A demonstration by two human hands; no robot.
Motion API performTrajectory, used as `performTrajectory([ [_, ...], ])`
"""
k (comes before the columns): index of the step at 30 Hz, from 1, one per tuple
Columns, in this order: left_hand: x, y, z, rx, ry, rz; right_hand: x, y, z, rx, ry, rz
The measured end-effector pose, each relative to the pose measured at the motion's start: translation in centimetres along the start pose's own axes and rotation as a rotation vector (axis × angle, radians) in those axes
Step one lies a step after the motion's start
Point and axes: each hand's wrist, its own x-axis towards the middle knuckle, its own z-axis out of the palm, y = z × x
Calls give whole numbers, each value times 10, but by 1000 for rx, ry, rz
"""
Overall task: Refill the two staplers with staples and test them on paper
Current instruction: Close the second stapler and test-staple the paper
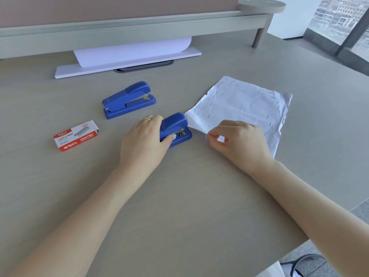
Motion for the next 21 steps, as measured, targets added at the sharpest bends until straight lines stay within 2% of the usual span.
performTrajectory([
  [5,-1,3,-2,-1,-5,-15,-2,-9,9,-44,-43,-120],
  [13,-1,5,-3,-9,-28,-34,1,-22,14,-59,-12,-149],
  [15,-1,5,-3,-17,-27,-31,2,-24,11,-60,-62,-63],
  [18,0,4,-3,-18,-24,-33,1,-20,5,-40,-293,196],
  [21,-1,4,-2,-16,-23,-36,-3,-15,7,-1,-277,198],
])
